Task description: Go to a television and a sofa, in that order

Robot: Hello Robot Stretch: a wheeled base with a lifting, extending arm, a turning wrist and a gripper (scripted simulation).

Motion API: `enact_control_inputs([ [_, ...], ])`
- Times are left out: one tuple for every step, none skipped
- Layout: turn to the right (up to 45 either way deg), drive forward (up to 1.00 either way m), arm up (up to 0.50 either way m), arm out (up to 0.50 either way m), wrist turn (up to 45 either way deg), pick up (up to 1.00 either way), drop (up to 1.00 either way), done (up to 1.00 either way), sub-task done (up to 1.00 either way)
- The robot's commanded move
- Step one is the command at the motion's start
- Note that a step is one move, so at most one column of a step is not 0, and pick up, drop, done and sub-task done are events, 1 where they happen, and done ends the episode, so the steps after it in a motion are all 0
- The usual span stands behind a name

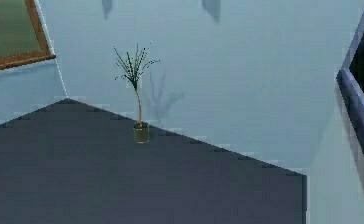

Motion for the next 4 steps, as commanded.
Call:
enact_control_inputs([
  [42.0,0.00,0.00,0.00,0.0,0.00,0.00,0.00,0.00],
  [0.0,0.00,0.00,0.00,0.0,0.00,0.00,0.00,1.00],
  [45.0,0.00,0.00,0.00,0.0,0.00,0.00,0.00,0.00],
  [45.0,0.00,0.00,0.00,0.0,0.00,0.00,0.00,0.00],
])
